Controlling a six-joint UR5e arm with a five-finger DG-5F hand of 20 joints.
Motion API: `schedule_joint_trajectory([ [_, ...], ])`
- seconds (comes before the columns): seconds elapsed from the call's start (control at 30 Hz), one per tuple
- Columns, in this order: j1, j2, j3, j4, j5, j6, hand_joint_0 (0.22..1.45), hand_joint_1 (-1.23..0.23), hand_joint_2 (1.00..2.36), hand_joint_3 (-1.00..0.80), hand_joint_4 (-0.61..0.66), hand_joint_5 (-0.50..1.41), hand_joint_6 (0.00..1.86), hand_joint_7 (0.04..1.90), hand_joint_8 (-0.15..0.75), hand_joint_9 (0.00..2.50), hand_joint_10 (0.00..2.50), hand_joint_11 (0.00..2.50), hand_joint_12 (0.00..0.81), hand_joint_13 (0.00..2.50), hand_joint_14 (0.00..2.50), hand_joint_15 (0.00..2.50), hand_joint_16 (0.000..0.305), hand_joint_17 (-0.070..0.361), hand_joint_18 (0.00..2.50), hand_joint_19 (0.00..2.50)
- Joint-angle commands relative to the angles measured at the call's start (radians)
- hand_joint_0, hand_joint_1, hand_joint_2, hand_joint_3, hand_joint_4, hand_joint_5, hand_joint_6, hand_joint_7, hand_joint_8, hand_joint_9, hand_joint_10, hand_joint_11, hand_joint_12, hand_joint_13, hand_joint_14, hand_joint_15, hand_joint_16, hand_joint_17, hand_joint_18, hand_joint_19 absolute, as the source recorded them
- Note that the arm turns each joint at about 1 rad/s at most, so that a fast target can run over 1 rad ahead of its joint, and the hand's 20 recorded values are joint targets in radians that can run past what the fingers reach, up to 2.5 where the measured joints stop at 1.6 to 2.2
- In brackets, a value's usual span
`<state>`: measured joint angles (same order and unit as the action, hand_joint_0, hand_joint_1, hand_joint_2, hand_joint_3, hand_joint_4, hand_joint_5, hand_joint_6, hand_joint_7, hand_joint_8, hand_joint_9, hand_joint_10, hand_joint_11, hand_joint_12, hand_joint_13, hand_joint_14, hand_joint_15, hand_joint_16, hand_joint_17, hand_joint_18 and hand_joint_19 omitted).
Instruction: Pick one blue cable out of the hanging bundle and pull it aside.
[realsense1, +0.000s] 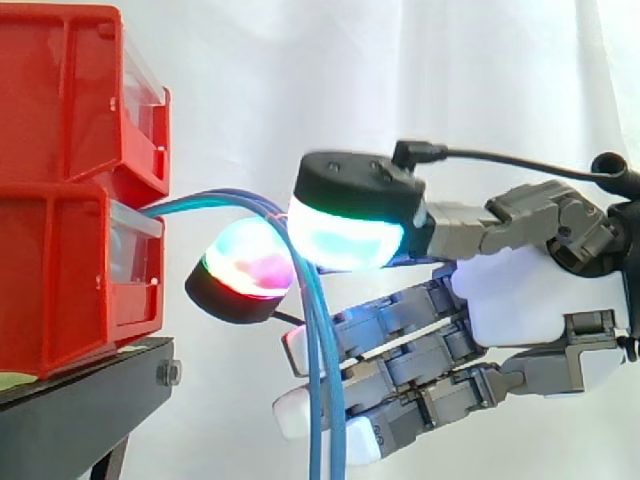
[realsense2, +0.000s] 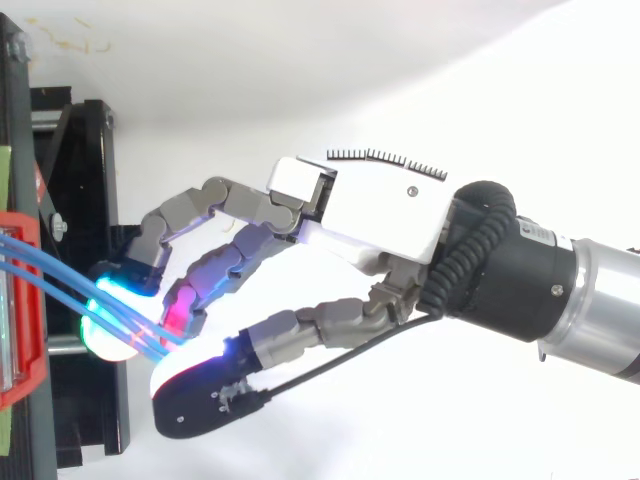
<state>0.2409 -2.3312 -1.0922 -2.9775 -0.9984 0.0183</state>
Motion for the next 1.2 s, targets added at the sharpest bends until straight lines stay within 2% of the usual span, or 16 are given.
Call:
schedule_joint_trajectory([
  [0.0, 0.0, 0.0, 0.0, 0.0, 0.0, 0.0, 0.49, -0.7, 1.0, -0.5, -0.11, -0.16, 0.9, 0.73, 0.237, 1.07, 0.02, 0.6, 0.355, 0.84, 0.02, 0.48, 0.042, 0.096, 0.76, 0.54],
  [0.07, 0.0, 0.001, 0.0, 0.0, 0.0, 0.0, 0.48, -0.57, 1.0, -0.5, -0.12, -0.15, 0.9, 0.74, 0.246, 1.08, 0.02, 0.59, 0.363, 0.84, 0.02, 0.49, 0.044, 0.098, 0.76, 0.56],
  [0.2, 0.0, 0.001, 0.0, 0.0, 0.0, 0.0, 0.51, -0.52, 1.0, -0.5, -0.1, -0.15, 0.89, 0.77, 0.249, 1.09, 0.02, 0.61, 0.36, 0.84, 0.02, 0.5, 0.043, 0.097, 0.75, 0.59],
  [0.33, 0.0, 0.0, 0.0, 0.0, 0.0, 0.0, 0.57, -0.6, 1.0, -0.5, -0.08, -0.16, 0.89, 0.84, 0.258, 1.08, 0.02, 0.63, 0.352, 0.84, 0.02, 0.52, 0.041, 0.092, 0.73, 0.61],
  [0.5, 0.0, 0.0, 0.0, 0.0, 0.0, 0.0, 0.65, -0.77, 1.0, -0.46, -0.09, -0.17, 0.92, 0.79, 0.237, 1.06, 0.02, 0.67, 0.339, 0.85, 0.02, 0.54, 0.04, 0.091, 0.77, 0.61],
  [0.6, 0.0, 0.0, 0.0, 0.0, 0.0, 0.0, 0.73, -0.85, 1.0, -0.48, -0.21, -0.18, 0.93, 0.83, 0.222, 1.05, 0.02, 0.68, 0.335, 0.86, 0.02, 0.54, 0.039, 0.088, 0.79, 0.6],
  [0.67, 0.0, 0.0, 0.0, 0.0, 0.0, 0.0, 0.79, -0.87, 1.0, -0.5, -0.3, -0.19, 0.95, 0.85, 0.215, 1.05, 0.02, 0.69, 0.326, 0.87, 0.02, 0.54, 0.038, 0.087, 0.83, 0.61],
  [0.73, 0.0, 0.0, 0.0, 0.0, 0.0, 0.0, 0.81, -0.87, 1.0, -0.5, -0.32, -0.19, 0.96, 0.9, 0.21, 1.05, 0.02, 0.68, 0.32, 0.88, 0.02, 0.55, 0.038, 0.085, 0.83, 0.62],
  [0.83, 0.0, 0.001, 0.0, 0.0, -0.005, 0.0, 0.83, -0.85, 1.0, -0.5, -0.42, -0.19, 0.96, 0.96, 0.207, 1.09, 0.02, 0.68, 0.306, 0.89, 0.02, 0.55, 0.036, 0.081, 0.83, 0.61],
  [0.93, 0.0, 0.0, 0.0, 0.0, -0.013, 0.0, 0.82, -0.85, 1.0, -0.5, -0.43, -0.19, 0.96, 0.89, 0.205, 1.1, 0.02, 0.68, 0.301, 0.9, 0.02, 0.56, 0.035, 0.078, 0.84, 0.58],
  [0.97, 0.0, 0.0, 0.0, 0.0, -0.014, 0.0, 0.77, -0.9, 1.0, -0.5, -0.35, -0.19, 0.95, 0.82, 0.205, 1.11, 0.02, 0.69, 0.299, 0.91, 0.02, 0.55, 0.034, 0.077, 0.86, 0.57],
  [1.03, 0.0, 0.0, 0.0, 0.0, -0.02, 0.0, 0.69, -0.92, 1.0, -0.5, -0.29, -0.16, 0.94, 0.76, 0.208, 1.13, 0.02, 0.71, 0.296, 0.92, 0.02, 0.57, 0.033, 0.075, 0.85, 0.58],
  [1.07, 0.0, 0.0, 0.0, 0.0, -0.02, 0.0, 0.61, -0.88, 1.0, -0.5, -0.25, -0.14, 0.92, 0.72, 0.205, 1.17, 0.02, 0.71, 0.3, 0.93, 0.02, 0.58, 0.033, 0.075, 0.84, 0.6],
  [1.13, -0.002, 0.0, 0.0, 0.0, -0.02, 0.0, 0.55, -0.83, 1.0, -0.5, -0.23, -0.12, 0.91, 0.73, 0.211, 1.2, 0.02, 0.7, 0.309, 0.95, 0.02, 0.58, 0.034, 0.077, 0.85, 0.6],
  [1.17, 0.0, 0.0, 0.0, 0.0, -0.022, 0.0, 0.51, -0.74, 1.0, -0.5, -0.23, -0.11, 0.91, 0.73, 0.218, 1.21, 0.02, 0.69, 0.317, 0.96, 0.02, 0.59, 0.036, 0.082, 0.86, 0.61],
])
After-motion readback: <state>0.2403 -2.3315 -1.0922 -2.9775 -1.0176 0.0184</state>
